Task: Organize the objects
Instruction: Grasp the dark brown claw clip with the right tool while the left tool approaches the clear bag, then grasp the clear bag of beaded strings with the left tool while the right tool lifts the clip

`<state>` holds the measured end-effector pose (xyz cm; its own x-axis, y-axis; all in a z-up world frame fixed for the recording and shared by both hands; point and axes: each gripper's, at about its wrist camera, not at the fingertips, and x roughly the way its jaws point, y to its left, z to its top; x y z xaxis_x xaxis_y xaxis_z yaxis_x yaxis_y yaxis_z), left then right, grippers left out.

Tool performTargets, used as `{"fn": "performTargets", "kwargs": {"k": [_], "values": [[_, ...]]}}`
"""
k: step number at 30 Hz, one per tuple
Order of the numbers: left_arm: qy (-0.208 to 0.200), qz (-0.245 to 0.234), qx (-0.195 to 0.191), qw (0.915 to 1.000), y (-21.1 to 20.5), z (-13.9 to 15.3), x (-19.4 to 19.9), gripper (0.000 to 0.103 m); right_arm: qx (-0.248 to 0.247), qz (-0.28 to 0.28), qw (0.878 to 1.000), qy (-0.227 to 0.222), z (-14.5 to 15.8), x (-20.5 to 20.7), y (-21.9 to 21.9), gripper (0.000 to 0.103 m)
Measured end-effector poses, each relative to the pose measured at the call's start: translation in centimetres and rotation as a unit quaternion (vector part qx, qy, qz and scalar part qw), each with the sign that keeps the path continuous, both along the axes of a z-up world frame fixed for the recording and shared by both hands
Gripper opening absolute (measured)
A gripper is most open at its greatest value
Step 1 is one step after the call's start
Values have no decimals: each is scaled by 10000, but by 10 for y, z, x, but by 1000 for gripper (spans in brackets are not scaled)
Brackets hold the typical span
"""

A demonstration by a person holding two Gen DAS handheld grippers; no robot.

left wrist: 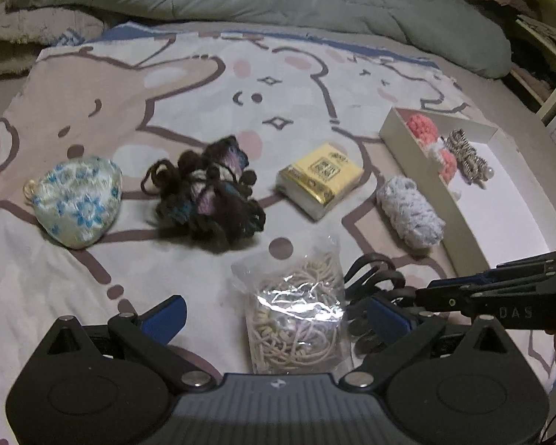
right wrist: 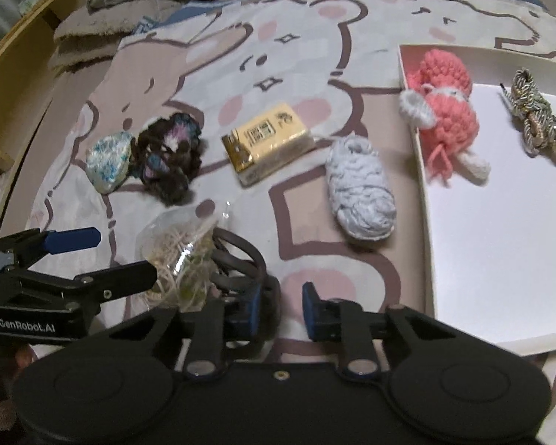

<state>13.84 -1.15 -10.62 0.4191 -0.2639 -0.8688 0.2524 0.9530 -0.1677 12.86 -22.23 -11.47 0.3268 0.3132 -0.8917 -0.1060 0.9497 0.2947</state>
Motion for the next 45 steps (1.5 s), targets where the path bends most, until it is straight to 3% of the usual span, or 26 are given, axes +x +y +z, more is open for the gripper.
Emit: {"fn": "performTargets", "kwargs": {"k": [3, 9, 13, 17, 19, 22, 26, 32, 33, 36, 41, 45], "values": [[96, 6, 23, 10000, -2, -6, 1, 102, 83, 124, 9999, 75, -6, 0, 1, 7], [225, -15, -21, 9997, -6, -13, 2, 102, -19, 527, 9979, -367, 12, -6, 4, 3], [228, -28, 29, 9997, -10, -18, 2, 101, -633, 628, 9930, -780, 30, -11, -2, 3], [322, -57, 135, 9994, -15, -28, 4, 93, -1148, 822, 9860, -887, 27, -14, 2, 3], [395, -70, 187, 9990, -17, -35, 5, 89, -999, 938, 9863, -921, 26, -15, 5, 5], [424, -146, 258, 9987, -17, -41, 5, 83, -401, 1051, 9900, -850, 27, -14, 10, 6], [433, -143, 151, 9988, -13, -39, 6, 63, -371, 889, 9912, -909, 30, -15, 18, 40], [480, 89, 10, 9988, -5, -36, 6, 59, -602, 825, 9916, -794, 21, -14, 23, 72], [491, 120, -14, 9987, -3, -36, 7, 59, -721, 868, 9903, -811, 19, -14, 26, 73], [501, 153, -49, 9986, -2, -35, 7, 58, -891, 946, 9886, -759, 11, -14, 32, 73], [511, 191, -67, 9985, -2, -33, 6, 57, -1145, 1061, 9857, -634, 1, -9, 38, 52], [504, 228, -76, 9984, 0, -30, 5, 57, -1008, 1058, 9876, -571, 3, -8, 34, 45]]}}
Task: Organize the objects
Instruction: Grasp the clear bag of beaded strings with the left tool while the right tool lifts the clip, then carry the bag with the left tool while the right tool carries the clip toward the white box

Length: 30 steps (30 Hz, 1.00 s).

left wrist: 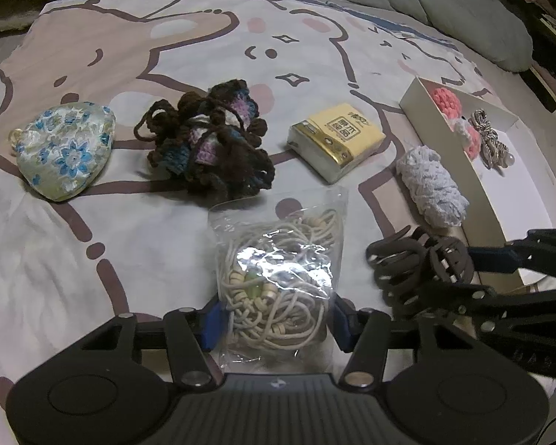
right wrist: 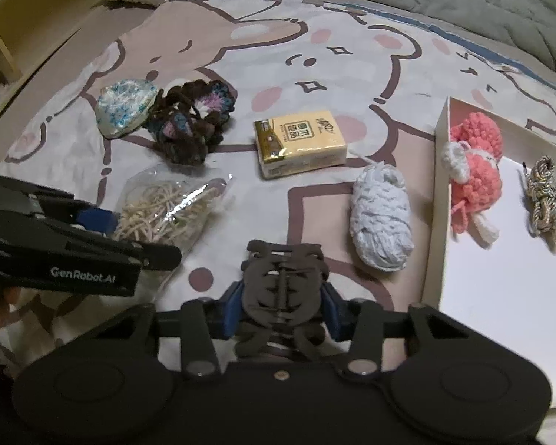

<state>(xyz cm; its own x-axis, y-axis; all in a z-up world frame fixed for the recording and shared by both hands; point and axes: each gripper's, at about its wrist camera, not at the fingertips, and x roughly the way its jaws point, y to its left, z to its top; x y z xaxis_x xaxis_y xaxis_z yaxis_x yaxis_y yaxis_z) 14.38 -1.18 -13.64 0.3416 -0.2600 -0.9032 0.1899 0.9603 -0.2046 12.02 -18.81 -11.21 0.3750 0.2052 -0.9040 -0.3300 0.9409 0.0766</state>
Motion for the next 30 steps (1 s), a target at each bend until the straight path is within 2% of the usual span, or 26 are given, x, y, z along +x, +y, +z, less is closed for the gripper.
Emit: {"fn": "performTargets", "kwargs": {"k": [3, 12, 19, 25, 30], "values": [[-49, 89, -83, 9999, 3, 7, 0, 57, -40, -66, 9998, -178, 8, -1, -4, 45], [-460, 354, -289, 9979, 6, 42, 4, 57, 433, -548, 9943, -800, 55, -1, -30, 45], [-740, 497, -472, 9949, 2, 70, 6, 56, 618, -721, 9874, -1268, 83, -3, -44, 45], [-997, 646, -721, 9903, -9, 95, 14, 56, 743, -916, 9803, -1586, 102, -3, -64, 45], [-1106, 670, -733, 9889, -30, 104, 22, 56, 788, -1157, 9744, -1759, 110, -3, -92, 45]]}}
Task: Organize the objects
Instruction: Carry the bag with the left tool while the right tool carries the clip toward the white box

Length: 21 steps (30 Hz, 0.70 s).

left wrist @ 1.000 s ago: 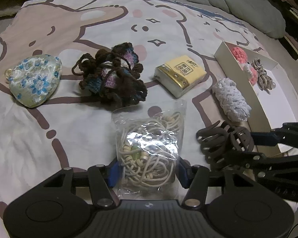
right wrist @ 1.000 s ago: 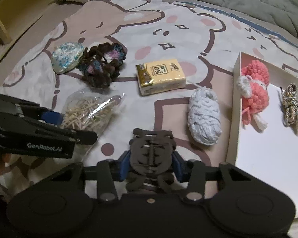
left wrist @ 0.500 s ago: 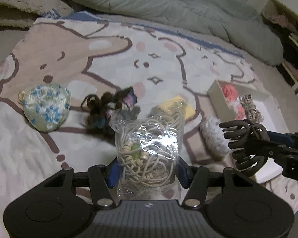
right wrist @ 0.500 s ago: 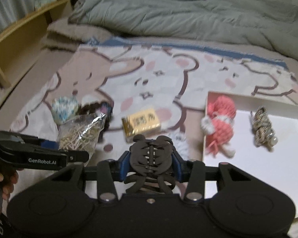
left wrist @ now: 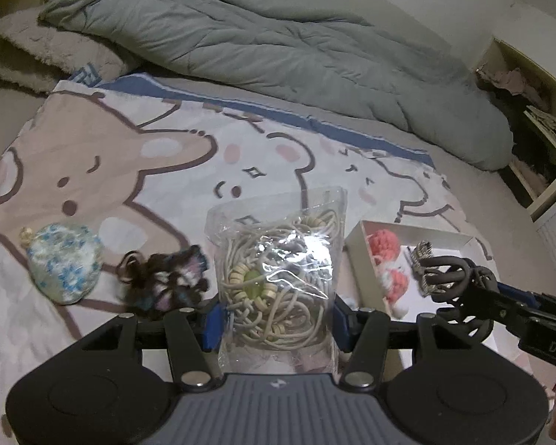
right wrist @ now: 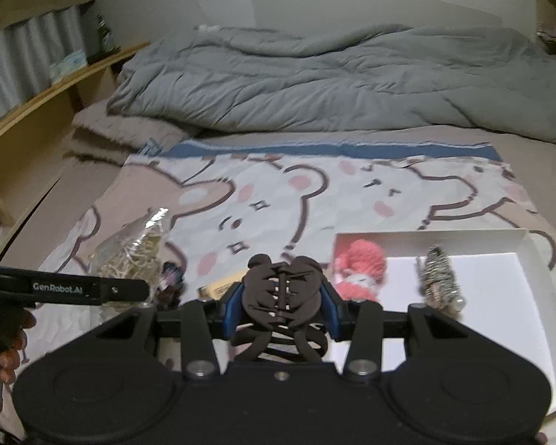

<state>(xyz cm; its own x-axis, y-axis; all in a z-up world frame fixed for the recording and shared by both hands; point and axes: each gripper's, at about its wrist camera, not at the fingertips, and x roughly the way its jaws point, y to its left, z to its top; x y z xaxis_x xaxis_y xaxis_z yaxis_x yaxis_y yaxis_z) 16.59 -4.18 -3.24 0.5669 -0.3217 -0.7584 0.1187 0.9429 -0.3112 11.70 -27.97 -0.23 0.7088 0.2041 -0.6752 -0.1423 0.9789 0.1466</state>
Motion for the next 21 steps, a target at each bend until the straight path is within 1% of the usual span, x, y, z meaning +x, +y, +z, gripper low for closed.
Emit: {"fn": "performTargets", "kwargs": {"k": [9, 14, 17, 21], "values": [[-149, -271, -11, 9995, -59, 7, 11, 56, 73, -578, 9982, -148, 2, -4, -58, 45], [-176, -467, -132, 9987, -95, 9, 17, 56, 52, -919, 9956, -200, -1, -8, -88, 45], [-237, -598, -127, 9978, -117, 8, 19, 56, 47, -1127, 9934, -220, -4, -10, -108, 45], [-190, -766, -288, 9965, -146, 5, 26, 56, 52, -1357, 9905, -223, -7, -11, -133, 45]]}}
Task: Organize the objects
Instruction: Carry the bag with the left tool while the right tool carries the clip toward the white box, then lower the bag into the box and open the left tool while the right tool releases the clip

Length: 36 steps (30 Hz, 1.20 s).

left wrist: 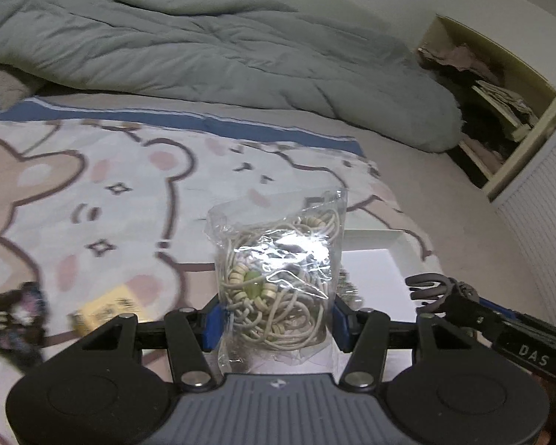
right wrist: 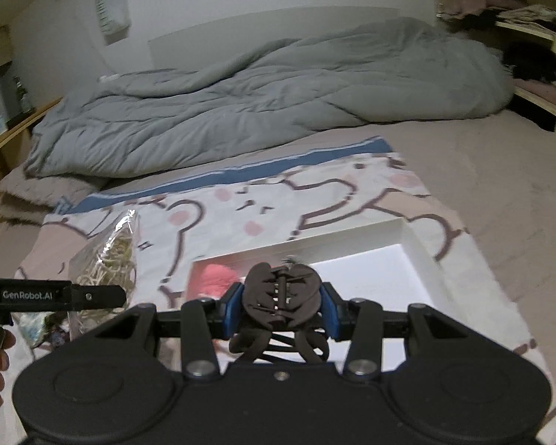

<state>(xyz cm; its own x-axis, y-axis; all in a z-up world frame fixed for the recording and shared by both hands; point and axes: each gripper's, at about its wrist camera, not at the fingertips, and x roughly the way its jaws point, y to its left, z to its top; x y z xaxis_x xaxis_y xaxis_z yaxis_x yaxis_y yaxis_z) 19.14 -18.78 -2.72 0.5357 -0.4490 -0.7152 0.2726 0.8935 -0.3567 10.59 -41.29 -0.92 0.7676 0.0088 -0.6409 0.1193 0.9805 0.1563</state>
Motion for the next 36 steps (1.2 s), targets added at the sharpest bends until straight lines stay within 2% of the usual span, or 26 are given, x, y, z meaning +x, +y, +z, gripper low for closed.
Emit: {"fn": "performTargets", "kwargs": {"k": [9, 14, 22, 28, 33, 36], "values": [[127, -242, -507, 9983, -61, -16, 20, 56, -282, -231, 9993, 63, -11, 10, -44, 45], [272, -351, -1122, 9927, -87, -33, 37, 56, -346, -331, 9988, 120, -21, 20, -69, 45], [585, -539, -1933, 9779, -127, -75, 59, 56, -475, -410, 9978, 195, -38, 34, -96, 45], [819, -700, -2654, 9581, -151, -106, 72, 56, -635, -356, 9971, 202, -49, 43, -104, 45], [1074, -520, -2566, 9591, -161, -128, 82, 56, -727, -334, 9964, 268, -56, 52, -106, 45], [1218, -288, -2252, 9662, -163, -141, 85, 56, -713, -322, 9965, 287, -59, 56, -107, 45]]}}
